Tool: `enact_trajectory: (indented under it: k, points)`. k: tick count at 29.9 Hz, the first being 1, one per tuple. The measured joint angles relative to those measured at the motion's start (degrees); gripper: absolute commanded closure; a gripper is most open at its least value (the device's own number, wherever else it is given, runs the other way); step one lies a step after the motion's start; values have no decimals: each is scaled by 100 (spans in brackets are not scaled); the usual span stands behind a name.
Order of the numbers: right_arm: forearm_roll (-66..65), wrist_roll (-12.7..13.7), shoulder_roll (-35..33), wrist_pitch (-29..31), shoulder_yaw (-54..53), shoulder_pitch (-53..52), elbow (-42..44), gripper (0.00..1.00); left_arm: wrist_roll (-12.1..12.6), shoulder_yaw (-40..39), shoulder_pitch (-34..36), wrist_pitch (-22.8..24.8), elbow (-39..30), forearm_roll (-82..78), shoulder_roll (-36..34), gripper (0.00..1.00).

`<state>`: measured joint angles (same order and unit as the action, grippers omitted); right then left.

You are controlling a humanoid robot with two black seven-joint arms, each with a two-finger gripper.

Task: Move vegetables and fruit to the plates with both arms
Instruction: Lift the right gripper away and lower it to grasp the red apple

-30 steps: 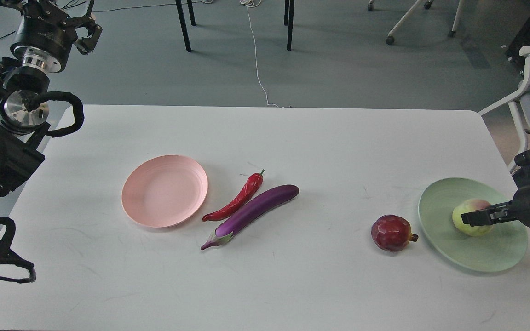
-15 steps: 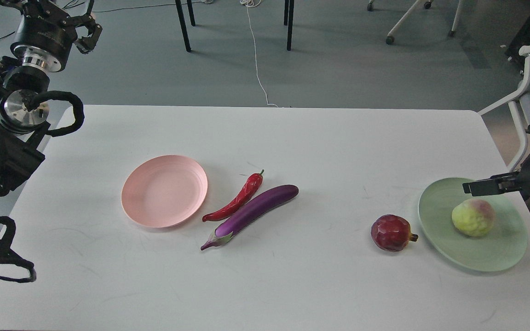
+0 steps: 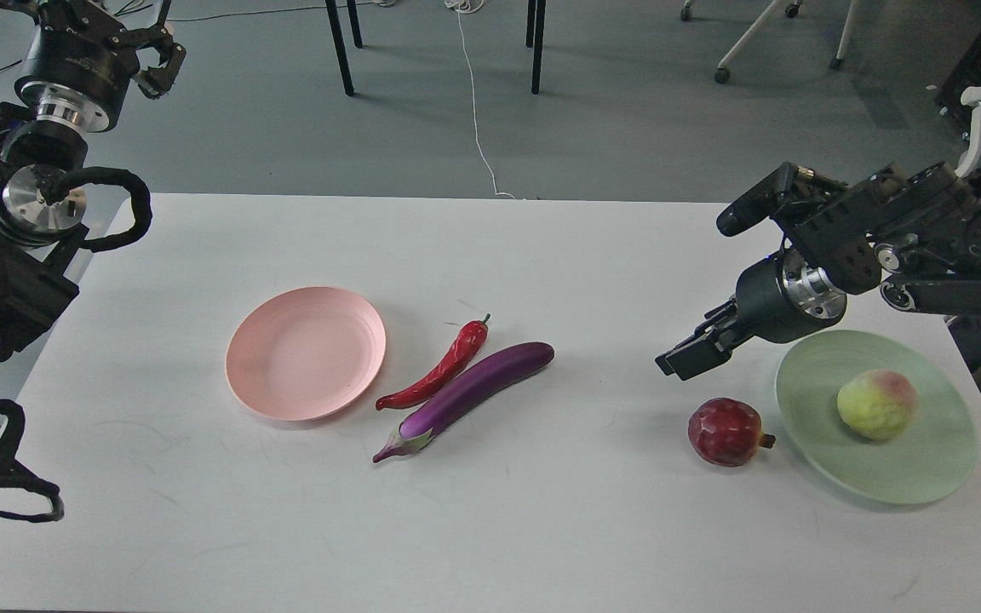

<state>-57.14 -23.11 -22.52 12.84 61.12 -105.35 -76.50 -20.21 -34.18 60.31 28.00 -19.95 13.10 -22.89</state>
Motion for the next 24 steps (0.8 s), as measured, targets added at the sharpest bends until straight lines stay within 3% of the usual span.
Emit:
enact_trajectory:
  k: [8,24]
  points:
    - [-817,-13,302,-2,295,91,-90,5,-19,0,-2,0,0,8,-114,2]
    - [-1018,-41,419,-73,553,572,-138,5,-27,0,-15,0,0,9,-137,2]
